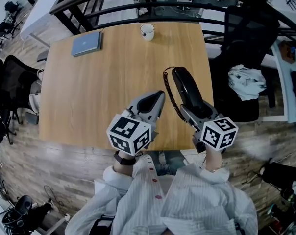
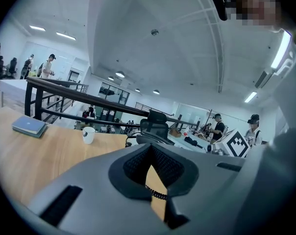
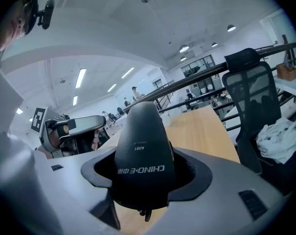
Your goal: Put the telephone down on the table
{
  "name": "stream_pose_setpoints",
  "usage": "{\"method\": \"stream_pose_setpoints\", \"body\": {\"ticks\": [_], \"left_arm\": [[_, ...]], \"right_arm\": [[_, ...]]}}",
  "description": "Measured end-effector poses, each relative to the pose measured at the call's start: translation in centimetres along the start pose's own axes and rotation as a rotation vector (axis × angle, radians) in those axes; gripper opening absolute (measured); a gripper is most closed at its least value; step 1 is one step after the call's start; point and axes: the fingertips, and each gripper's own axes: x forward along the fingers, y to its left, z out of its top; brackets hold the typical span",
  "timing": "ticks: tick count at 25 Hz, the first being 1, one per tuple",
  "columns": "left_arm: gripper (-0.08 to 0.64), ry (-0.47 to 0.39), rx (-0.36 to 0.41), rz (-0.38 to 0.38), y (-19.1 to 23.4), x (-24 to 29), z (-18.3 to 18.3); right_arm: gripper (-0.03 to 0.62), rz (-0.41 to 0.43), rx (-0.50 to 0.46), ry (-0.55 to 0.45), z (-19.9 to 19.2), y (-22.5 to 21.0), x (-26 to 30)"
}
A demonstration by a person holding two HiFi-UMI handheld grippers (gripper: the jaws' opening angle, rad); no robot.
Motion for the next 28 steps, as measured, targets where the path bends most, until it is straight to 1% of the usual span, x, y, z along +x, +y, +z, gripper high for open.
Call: {"method": "stream_pose_setpoints", "body": {"ticks": [5,9,13,19,28], "left_arm": [[0.009,0.040,-0.012,-0.005,0.2,1.3,-2.1],[0.009,0.064,-0.026,-0.004,0.7,2.1,-3.9],[0.009,0.080,-0.035,0.013,1.5,3.2,-5.4],[0.009,0.108,-0.059,0.044,3.1,4.3,-8.0],[0.009,0.124,-0.091,0.070,4.6,6.1,-11.5]], "right_arm": [[0.307,-0.020,-0.001,0.049,-1.9,-1.5,1.0],[0.307,-0.019,0.025,0.082,-3.9,-2.4,1.9],[0.307,-0.024,0.047,0.109,-5.8,-3.6,2.6],[0.307,-0.023,0.044,0.176,-8.4,-4.9,3.9],[0.307,-0.053,0.051,0.207,-11.7,-8.0,5.8]]}}
